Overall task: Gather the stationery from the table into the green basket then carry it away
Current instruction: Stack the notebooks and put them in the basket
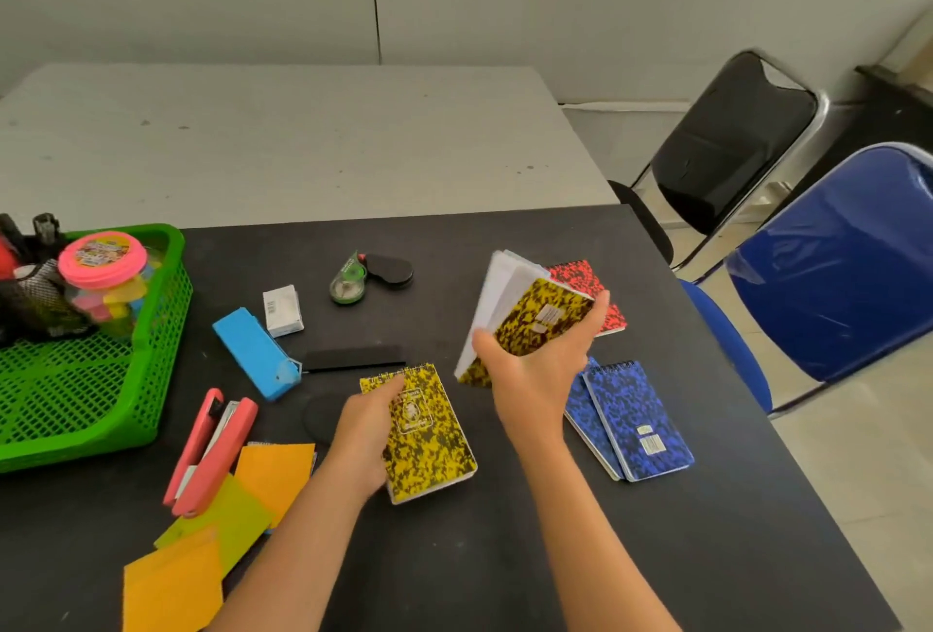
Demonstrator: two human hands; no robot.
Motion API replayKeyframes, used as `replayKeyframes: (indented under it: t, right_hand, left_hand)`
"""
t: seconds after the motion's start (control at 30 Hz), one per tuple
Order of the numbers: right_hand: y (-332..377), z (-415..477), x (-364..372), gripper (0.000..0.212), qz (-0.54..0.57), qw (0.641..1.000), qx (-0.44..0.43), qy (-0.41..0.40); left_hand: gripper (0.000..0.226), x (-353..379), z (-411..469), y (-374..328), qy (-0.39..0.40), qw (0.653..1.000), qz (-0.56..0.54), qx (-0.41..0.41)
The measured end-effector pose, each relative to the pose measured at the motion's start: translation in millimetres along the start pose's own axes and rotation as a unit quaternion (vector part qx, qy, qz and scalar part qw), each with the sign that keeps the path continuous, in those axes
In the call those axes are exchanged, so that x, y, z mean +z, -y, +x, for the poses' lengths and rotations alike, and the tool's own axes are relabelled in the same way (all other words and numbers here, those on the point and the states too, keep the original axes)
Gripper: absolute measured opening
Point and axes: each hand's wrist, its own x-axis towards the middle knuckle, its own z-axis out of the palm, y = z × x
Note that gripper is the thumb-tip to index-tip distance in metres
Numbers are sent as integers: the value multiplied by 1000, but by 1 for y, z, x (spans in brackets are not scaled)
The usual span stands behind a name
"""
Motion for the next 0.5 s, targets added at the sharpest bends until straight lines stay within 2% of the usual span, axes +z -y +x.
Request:
replayKeyframes:
  t: [0.07,0.1,0.17,0.2,0.3,0.37,0.43,0.47,0.5]
  right_hand:
    - [3,-11,11,119,123,992,-36,-12]
    - [-2,-16,15,114,141,989,-50,-1]
    - [-17,-29,19,103,97,991,-81,46]
    - [-27,-33,17,97,61,991,-98,69]
    - [-50,-37,2,86,-20,987,-89,135]
    - [-59,-35,-9,76,-69,978,-55,192]
    - [-65,-28,-22,65,-103,965,-34,238]
    - [-67,-23,-30,58,-120,964,-45,232]
    - [-69,-14,-39,51,-147,970,-54,184]
  left_hand:
    - [47,10,-4,4,74,995,-66,-21]
    - [53,15,-7,4,116,987,-102,-31]
    - [58,22,-5,5,169,975,-145,-25]
    - [54,24,-2,4,176,973,-147,-8]
    - [30,28,10,1,128,983,-129,-7]
    - [22,30,16,-2,90,988,-124,-19]
    - [18,34,22,-4,56,992,-114,3]
    - [18,34,27,-5,43,993,-112,20]
    - [17,34,33,-5,30,992,-115,34]
